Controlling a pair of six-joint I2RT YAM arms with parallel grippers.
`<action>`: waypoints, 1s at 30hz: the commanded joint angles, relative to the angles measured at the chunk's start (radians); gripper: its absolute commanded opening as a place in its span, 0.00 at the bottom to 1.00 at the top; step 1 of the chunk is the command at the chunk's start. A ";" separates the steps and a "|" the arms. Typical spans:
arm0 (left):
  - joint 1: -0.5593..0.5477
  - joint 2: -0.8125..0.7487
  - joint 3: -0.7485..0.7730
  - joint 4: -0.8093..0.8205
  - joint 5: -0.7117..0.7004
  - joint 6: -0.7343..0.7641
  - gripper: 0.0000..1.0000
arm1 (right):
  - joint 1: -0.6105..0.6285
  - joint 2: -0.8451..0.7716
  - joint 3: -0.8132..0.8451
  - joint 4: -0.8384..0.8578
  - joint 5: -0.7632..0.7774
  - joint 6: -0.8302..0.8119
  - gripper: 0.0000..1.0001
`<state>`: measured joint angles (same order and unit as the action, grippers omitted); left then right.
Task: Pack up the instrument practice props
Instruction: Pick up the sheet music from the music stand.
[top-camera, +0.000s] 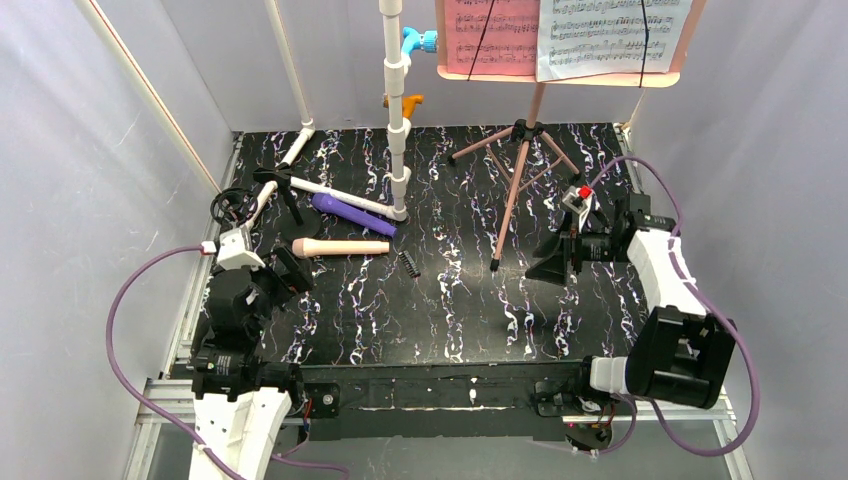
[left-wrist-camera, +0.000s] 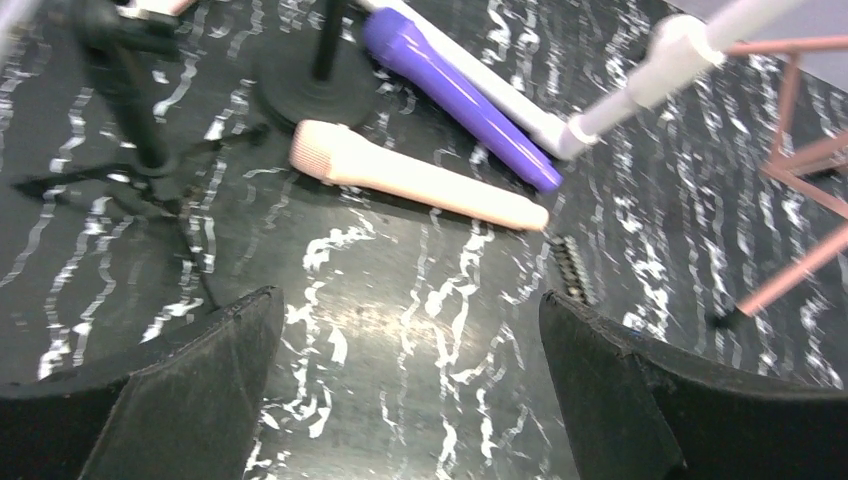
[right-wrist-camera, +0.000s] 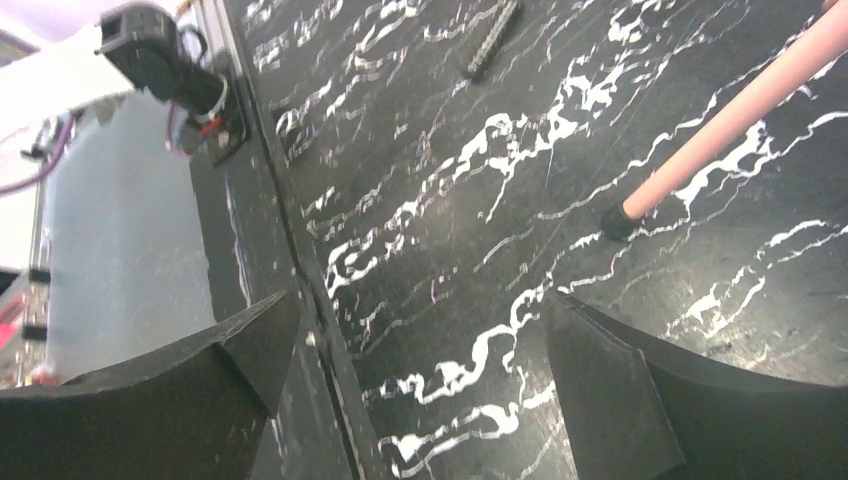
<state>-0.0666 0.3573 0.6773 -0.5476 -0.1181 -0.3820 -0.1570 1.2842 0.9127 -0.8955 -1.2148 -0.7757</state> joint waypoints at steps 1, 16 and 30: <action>-0.009 -0.011 0.036 -0.073 0.237 -0.059 0.98 | -0.007 0.092 0.134 -0.395 0.084 -0.361 1.00; -0.010 -0.071 0.043 -0.038 0.592 -0.192 0.98 | -0.010 0.171 0.300 -0.470 0.147 -0.366 1.00; -0.029 0.030 0.018 0.130 0.789 -0.339 0.98 | -0.012 -0.125 0.244 -0.078 0.395 0.073 1.00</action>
<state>-0.0769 0.3584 0.6880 -0.4808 0.5873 -0.6788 -0.1635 1.1728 1.1313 -1.0336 -0.8776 -0.7860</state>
